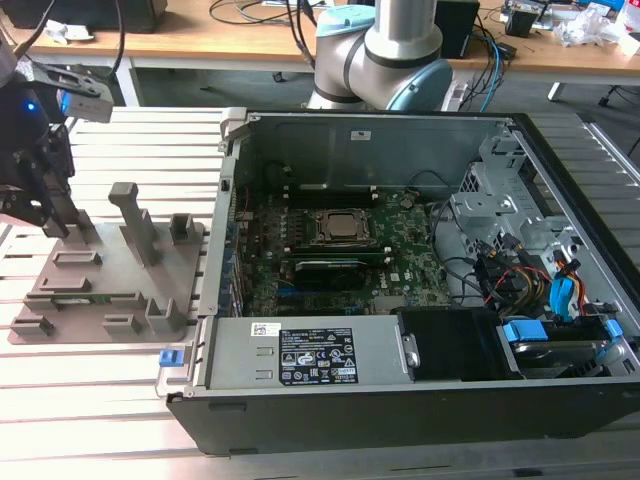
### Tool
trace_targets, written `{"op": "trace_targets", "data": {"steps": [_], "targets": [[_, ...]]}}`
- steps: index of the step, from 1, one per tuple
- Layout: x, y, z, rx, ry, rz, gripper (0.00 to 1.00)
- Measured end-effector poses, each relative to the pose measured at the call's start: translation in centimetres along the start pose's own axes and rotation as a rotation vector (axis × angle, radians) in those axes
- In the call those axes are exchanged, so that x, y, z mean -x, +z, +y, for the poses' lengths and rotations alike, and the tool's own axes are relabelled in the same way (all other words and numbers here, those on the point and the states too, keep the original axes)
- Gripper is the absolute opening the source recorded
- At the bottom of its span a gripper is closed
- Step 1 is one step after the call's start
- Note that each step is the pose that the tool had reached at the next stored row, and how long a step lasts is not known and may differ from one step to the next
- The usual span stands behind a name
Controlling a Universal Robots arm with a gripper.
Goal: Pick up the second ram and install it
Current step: 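Pick up the second ram and move it above second insertion slot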
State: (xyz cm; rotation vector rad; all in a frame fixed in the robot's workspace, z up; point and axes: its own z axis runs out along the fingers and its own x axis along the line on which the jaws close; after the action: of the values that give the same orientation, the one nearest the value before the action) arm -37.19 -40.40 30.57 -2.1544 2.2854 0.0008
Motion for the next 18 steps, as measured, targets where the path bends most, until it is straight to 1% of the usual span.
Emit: {"op": "trace_targets", "data": {"steps": [4,9,13,18], "targets": [[0.00,0.65,0.00,0.0000,0.000,0.0001,0.36],[0.00,1.17,0.00,0.0000,0.000,0.0001,0.36],[0.00,1.94,0.00,-0.0001,0.000,0.0000,0.36],[0.00,2.45,0.00,0.0000,0.000,0.0000,0.36]]}}
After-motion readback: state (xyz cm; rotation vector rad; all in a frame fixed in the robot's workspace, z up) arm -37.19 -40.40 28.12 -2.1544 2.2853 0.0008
